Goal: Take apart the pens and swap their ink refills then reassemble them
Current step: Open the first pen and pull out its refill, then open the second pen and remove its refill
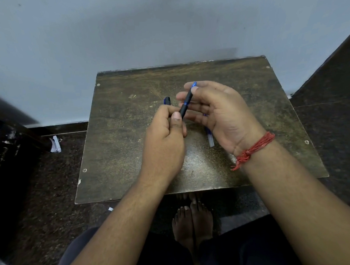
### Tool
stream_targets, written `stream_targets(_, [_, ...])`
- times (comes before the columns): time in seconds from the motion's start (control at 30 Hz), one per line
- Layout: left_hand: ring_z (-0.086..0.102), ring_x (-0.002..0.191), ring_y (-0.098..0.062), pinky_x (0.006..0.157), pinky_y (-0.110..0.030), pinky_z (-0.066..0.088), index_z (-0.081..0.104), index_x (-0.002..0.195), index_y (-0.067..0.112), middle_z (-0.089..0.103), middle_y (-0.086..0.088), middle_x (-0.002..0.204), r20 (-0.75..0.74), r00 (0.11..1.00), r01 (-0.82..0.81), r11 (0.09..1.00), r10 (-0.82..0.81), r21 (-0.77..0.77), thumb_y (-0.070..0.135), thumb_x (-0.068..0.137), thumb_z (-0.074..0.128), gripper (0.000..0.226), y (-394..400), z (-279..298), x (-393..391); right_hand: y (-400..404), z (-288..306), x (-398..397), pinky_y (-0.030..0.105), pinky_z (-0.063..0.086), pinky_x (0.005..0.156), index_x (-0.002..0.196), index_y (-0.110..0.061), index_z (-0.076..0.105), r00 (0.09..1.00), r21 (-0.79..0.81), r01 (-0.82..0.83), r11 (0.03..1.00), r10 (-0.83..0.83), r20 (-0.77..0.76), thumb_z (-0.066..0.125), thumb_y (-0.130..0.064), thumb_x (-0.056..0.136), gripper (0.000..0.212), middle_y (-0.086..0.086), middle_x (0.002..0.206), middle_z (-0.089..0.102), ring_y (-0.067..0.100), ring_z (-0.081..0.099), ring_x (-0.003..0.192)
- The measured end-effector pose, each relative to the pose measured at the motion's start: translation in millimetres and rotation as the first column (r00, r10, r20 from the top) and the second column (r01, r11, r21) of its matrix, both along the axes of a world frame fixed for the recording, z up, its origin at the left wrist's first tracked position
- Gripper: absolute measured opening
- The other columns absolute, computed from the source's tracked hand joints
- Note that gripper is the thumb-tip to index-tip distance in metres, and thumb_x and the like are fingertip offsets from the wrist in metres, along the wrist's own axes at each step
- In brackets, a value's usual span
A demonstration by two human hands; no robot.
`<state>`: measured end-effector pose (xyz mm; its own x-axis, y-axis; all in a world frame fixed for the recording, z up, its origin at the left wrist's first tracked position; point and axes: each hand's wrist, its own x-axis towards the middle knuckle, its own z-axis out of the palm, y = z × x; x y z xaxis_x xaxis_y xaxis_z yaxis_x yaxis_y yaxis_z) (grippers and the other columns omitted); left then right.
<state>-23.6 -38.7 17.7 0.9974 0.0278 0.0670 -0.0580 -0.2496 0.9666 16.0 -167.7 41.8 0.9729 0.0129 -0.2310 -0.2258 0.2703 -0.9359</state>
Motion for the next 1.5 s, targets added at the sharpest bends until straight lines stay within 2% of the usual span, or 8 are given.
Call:
stream_targets(0.2, [0.042, 0.051, -0.005, 0.051, -0.028, 0.035, 0.054, 0.088, 0.023, 0.056, 0.009, 0.067, 0.000, 1.000, -0.001, 1.000, 0.001, 0.014, 0.025, 0.105, 0.040, 0.023, 0, 1, 0, -1, -2, 0, 0.029, 0.055, 0.069, 0.084, -0.015, 0.065, 0.999, -0.104, 0.037, 0.994, -0.037, 0.008, 0.072, -0.018, 0.090, 0.009, -0.003, 0.073, 0.071, 0.013, 0.066, 0.074])
stream_targets(0.57, [0.042, 0.048, -0.001, 0.046, -0.019, 0.036, 0.056, 0.089, 0.025, 0.056, 0.011, 0.065, 0.010, 1.000, 0.013, 1.000, -0.013, 0.011, 0.021, 0.107, 0.041, 0.024, 0, 1, -1, -7, 2, 4, 0.033, 0.055, 0.077, 0.103, -0.007, 0.065, 0.998, 0.153, 0.057, 0.987, -0.056, -0.013, 0.052, -0.007, 0.099, 0.014, 0.011, 0.096, 0.072, 0.021, 0.066, 0.088])
stream_targets(0.83, [0.044, 0.048, 0.000, 0.047, -0.013, 0.034, 0.055, 0.088, 0.028, 0.056, 0.014, 0.065, 0.040, 0.999, 0.020, 0.999, -0.022, 0.047, 0.019, 0.107, 0.041, 0.025, -1, 1, -2, -27, 2, 16, 0.034, 0.057, 0.075, 0.094, -0.011, 0.061, 0.943, 0.337, 0.314, 0.888, -0.332, -0.006, 0.059, -0.010, 0.097, 0.003, 0.010, 0.089, 0.071, 0.022, 0.067, 0.081])
stream_targets(0.9, [0.043, 0.047, -0.001, 0.045, -0.015, 0.034, 0.055, 0.089, 0.026, 0.056, 0.014, 0.066, 0.027, 0.999, 0.029, 0.999, -0.030, 0.020, 0.022, 0.106, 0.040, 0.023, 1, 0, -1, -35, 1, 18, 0.033, 0.057, 0.070, 0.092, -0.013, 0.060, 0.913, 0.248, 0.387, 0.888, -0.407, 0.033, 0.061, -0.012, 0.097, 0.005, 0.008, 0.084, 0.071, 0.021, 0.068, 0.078])
stream_targets(1.0, [0.040, 0.049, -0.002, 0.047, -0.021, 0.034, 0.055, 0.089, 0.027, 0.055, 0.012, 0.067, 0.016, 1.000, 0.022, 1.000, -0.023, 0.017, 0.028, 0.104, 0.040, 0.021, 4, -2, 1, -50, -1, 18, 0.028, 0.052, 0.062, 0.087, -0.018, 0.064, 0.898, -0.210, 0.432, 0.877, -0.398, 0.189, 0.063, -0.016, 0.094, 0.007, 0.002, 0.079, 0.070, 0.015, 0.065, 0.071])
stream_targets(1.17, [0.039, 0.050, -0.006, 0.050, -0.029, 0.033, 0.055, 0.088, 0.030, 0.055, 0.010, 0.068, 0.000, 1.000, 0.013, 1.000, -0.013, -0.009, 0.032, 0.102, 0.040, 0.020, 5, -3, 2, -71, -3, 17, 0.027, 0.044, 0.061, 0.083, -0.020, 0.065, 0.956, -0.844, 0.290, 0.452, -0.171, 0.237, 0.059, -0.025, 0.087, 0.009, -0.008, 0.078, 0.063, 0.010, 0.058, 0.071])
stream_targets(1.33, [0.040, 0.052, -0.009, 0.053, -0.034, 0.033, 0.054, 0.089, 0.030, 0.055, 0.009, 0.069, -0.003, 1.000, 0.017, 1.000, -0.017, -0.001, 0.033, 0.100, 0.039, 0.019, 5, -3, 1, -70, -13, 18, 0.032, 0.040, 0.069, 0.095, -0.019, 0.062, 0.998, -0.988, 0.040, 0.148, -0.051, 0.033, 0.055, -0.029, 0.092, 0.013, 0.002, 0.088, 0.060, 0.024, 0.053, 0.080])
stream_targets(1.5, [0.040, 0.053, -0.009, 0.055, -0.034, 0.033, 0.055, 0.090, 0.026, 0.055, 0.009, 0.070, -0.005, 1.000, 0.017, 1.000, -0.017, 0.002, 0.034, 0.100, 0.040, 0.019, 4, -2, 1, -68, -19, 22, 0.033, 0.039, 0.069, 0.103, -0.018, 0.062, 0.999, -0.993, 0.009, 0.114, -0.034, 0.005, 0.057, -0.032, 0.094, 0.017, 0.005, 0.100, 0.062, 0.023, 0.051, 0.084])
